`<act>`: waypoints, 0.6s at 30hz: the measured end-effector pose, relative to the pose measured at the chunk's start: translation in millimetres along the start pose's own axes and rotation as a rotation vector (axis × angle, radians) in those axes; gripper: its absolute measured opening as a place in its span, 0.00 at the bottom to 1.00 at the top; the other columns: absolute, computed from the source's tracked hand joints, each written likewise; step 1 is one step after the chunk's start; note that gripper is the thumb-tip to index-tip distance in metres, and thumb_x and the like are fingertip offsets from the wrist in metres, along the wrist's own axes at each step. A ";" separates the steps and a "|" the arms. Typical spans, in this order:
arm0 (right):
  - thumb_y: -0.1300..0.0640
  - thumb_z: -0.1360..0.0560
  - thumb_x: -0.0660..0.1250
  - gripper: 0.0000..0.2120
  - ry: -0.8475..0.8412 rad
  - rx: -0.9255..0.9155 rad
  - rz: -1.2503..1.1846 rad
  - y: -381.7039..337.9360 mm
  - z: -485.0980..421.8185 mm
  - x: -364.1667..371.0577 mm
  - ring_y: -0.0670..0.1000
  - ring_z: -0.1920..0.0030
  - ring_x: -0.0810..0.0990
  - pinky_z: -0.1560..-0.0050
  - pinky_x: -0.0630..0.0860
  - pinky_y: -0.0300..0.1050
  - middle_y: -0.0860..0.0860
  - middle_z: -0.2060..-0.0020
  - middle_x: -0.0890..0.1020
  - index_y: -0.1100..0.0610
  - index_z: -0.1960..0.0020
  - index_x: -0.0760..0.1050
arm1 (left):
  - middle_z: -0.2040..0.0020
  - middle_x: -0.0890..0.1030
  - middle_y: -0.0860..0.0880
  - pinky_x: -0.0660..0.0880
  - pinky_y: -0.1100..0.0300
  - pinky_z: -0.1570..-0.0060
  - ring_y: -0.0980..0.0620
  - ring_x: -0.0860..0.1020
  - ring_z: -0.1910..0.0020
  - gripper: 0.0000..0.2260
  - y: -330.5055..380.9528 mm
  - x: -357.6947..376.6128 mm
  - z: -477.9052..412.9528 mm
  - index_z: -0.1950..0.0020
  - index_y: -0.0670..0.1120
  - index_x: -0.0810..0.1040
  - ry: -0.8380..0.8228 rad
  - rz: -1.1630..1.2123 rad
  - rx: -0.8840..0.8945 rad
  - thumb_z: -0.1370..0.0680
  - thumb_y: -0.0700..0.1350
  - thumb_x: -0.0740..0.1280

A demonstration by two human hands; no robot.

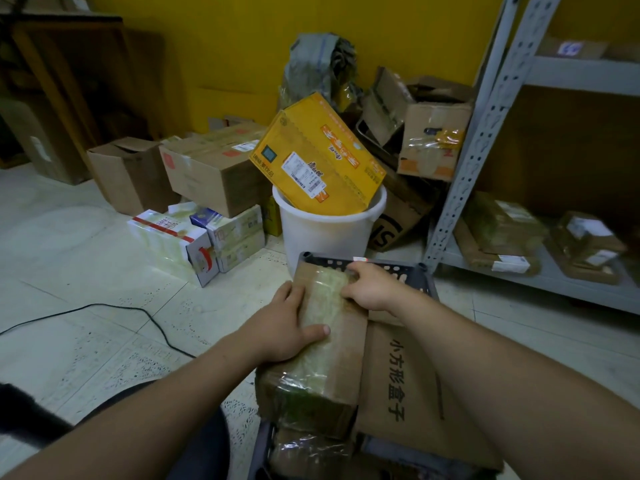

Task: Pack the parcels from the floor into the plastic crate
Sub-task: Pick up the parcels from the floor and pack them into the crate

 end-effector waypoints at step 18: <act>0.62 0.23 0.64 0.21 0.046 -0.076 0.048 2.9 2.1 22.9 0.53 0.35 0.72 0.40 0.69 0.42 0.52 0.33 0.73 0.53 0.30 0.71 | 0.38 0.70 0.47 0.73 0.59 0.49 0.51 0.73 0.46 0.32 -25.8 25.2 -4.7 0.33 0.47 0.67 -0.066 0.025 -0.151 0.31 0.61 0.70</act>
Point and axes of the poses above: each hand's wrist, its own z-axis away from the middle knuckle, its own x-axis out of the palm, y = z × x, the point moved 9 cm from there along -z, towards the middle knuckle
